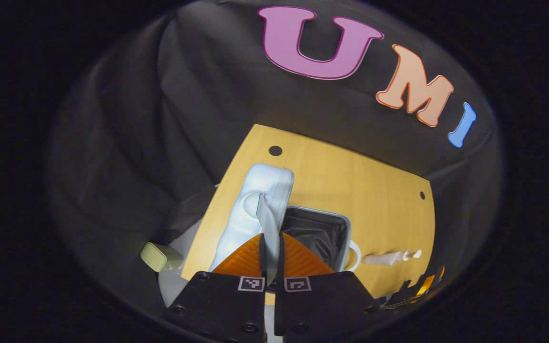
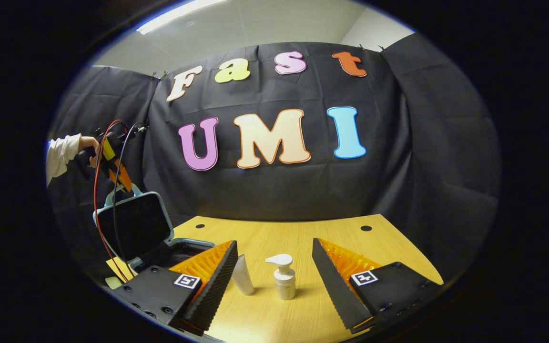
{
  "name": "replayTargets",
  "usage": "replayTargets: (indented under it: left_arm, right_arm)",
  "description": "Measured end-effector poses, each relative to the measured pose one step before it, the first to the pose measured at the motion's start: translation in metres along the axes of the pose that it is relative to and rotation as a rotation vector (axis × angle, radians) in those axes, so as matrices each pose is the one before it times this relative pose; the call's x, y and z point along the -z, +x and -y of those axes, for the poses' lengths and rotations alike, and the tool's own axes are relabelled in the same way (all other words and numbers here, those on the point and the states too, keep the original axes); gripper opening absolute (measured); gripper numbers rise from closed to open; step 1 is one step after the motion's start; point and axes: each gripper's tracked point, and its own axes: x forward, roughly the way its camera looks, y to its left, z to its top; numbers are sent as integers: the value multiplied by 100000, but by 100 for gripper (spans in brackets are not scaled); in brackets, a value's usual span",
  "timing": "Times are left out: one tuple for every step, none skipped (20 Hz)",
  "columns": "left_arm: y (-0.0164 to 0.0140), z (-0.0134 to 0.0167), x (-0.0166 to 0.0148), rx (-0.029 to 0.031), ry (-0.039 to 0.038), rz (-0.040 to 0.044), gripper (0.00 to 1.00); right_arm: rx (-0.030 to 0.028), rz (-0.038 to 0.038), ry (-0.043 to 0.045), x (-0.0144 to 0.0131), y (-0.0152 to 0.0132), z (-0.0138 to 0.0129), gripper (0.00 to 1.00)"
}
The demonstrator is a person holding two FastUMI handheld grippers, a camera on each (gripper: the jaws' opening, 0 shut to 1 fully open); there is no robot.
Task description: First open the suitcase, pack the skin care products into it, and then close the suitcase.
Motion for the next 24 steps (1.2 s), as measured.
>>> replayTargets:
  left_arm:
    - [331,-919,-56,-1419,374,751,1]
    - [209,-1005,50,-711,147,550,0]
    - [240,-973,74,-231,415,278,0]
    - [355,-891,-63,-308,87,401,0]
    - [376,-1090,41,-580,-81,101,0]
    - [384,-1094,27,-818,-432,192,0]
    - [512,-1137,279,-425,-279,-812,0]
    - [487,-1150,391,-1090,-356,-722,0]
    - [684,-1275,316,-1234,1,-721,0]
    - [700,-1270,414,-1383,-297,-218,0]
    - [779,-821,387,-433,-202,-423,0]
    - [700,-1014,437,41,-894,117,0]
    - [718,-1077,636,387,-1065,-913,0]
    - [789,-1077,600,167,-880,-417,0]
    - [672,-978,886,-321,-603,-1284,0]
    - [774,-893,785,-130,-118,-1152,0]
    - [1000,-782,1159,-445,561,-1442,0]
    - [875,-892,1048,-611,279,-1561,0]
    - [1555,-167,793,-27,-182,-1668,0]
    - [1383,-230,844,262,-733,-1416,0]
    - [1123,-330,903,457,-2055,-1390,0]
    - [616,-469,954,692,-2306,-1570,0]
    - [821,-654,706,1304,-1870,-854,0]
    - [730,-259,603,788,-1273,-819,0]
  right_arm:
    - [42,13,-354,-105,-55,-374,98]
    - [16,161,-513,-89,81,-338,98]
    - [-48,-292,-477,88,29,-376,98]
    - [-24,-460,-583,68,50,-379,98]
    - [103,-147,-595,4,-42,-292,98]
    - [159,76,-382,-128,44,-296,98]
    - [98,-256,8,85,21,-348,99]
    - [21,-434,488,95,100,-224,99]
    - [185,-455,910,140,-21,-255,97]
    - [157,-416,1123,45,0,-249,99]
    - [184,-678,858,272,-98,-251,99]
    - [434,-432,-116,159,-57,-179,98]
    - [594,-318,-653,63,-73,-72,98]
    - [224,-735,-721,154,12,-135,98]
    - [205,-649,-568,291,91,-61,98]
    - [-64,-422,-154,49,-11,-167,98]
    - [-3,-257,255,20,-19,-138,98]
    - [-57,-203,563,-49,76,-146,98]
    - [31,-252,567,57,66,-163,98]
    - [453,-330,8,-13,101,-65,98]
    - [578,-268,-969,38,85,-6,98]
    - [-43,-304,-1491,-125,170,-158,98]
    - [-132,-248,-1794,-20,34,-149,98]
    - [-148,-307,-1681,-80,87,-124,98]
